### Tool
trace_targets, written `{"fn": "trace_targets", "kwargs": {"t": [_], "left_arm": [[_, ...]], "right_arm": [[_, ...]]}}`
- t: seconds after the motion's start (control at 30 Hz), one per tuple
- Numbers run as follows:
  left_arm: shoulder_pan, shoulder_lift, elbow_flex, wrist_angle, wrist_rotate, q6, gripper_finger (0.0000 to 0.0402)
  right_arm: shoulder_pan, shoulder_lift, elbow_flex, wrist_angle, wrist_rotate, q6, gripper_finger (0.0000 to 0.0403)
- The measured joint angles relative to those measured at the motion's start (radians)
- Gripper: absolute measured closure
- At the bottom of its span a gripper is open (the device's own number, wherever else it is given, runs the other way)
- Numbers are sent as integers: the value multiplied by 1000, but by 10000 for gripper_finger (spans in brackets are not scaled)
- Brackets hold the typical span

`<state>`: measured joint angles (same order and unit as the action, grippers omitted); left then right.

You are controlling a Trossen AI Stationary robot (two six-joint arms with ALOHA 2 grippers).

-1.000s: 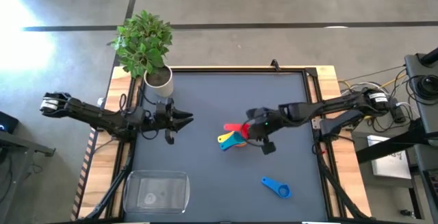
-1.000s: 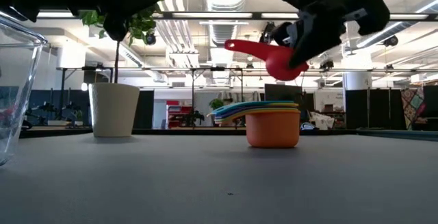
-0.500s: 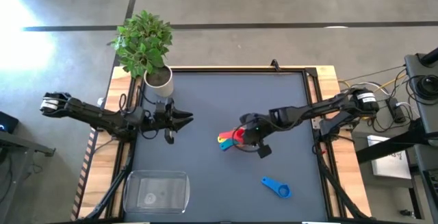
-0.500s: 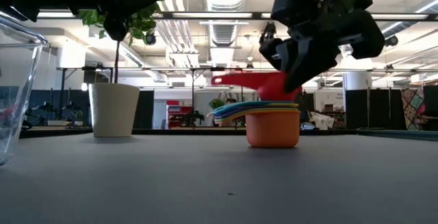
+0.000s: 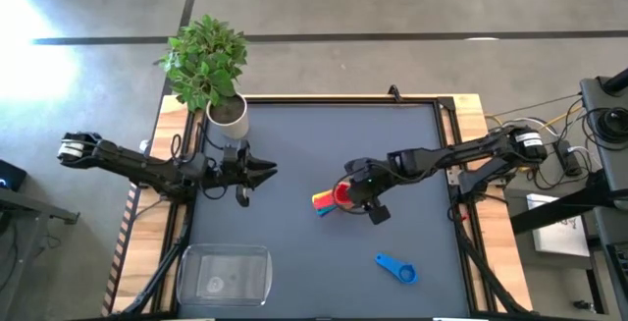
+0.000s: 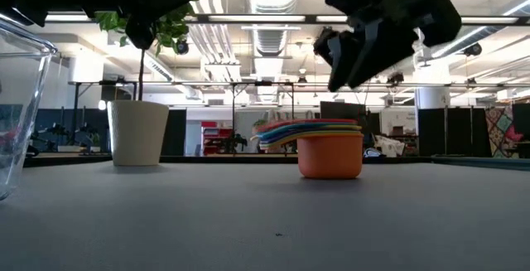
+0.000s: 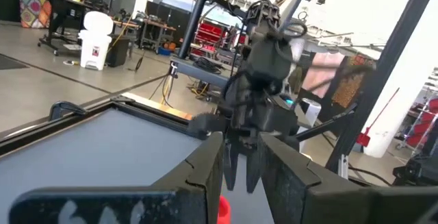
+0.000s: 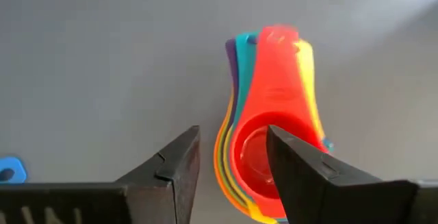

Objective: Nest measuring cups in basket
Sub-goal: Stack the blue measuring cup into the red measuring cup

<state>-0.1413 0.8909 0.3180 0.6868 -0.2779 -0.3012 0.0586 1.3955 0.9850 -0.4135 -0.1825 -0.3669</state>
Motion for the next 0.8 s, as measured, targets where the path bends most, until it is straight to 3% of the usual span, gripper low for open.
{"fn": "trace_targets", "kwargs": {"t": [0.2,0.47,0.8], "left_arm": [[-2,0,0,-19,2,-8,326],[-9,29,0,-29,27,-24,326],[-24,177,0,72,30,-49,326]], "right_arm": [[0,-43,22,-37,2,11,253],[1,-122,20,-190,0,152,268],[61,-130,-12,-347,0,350,274]]}}
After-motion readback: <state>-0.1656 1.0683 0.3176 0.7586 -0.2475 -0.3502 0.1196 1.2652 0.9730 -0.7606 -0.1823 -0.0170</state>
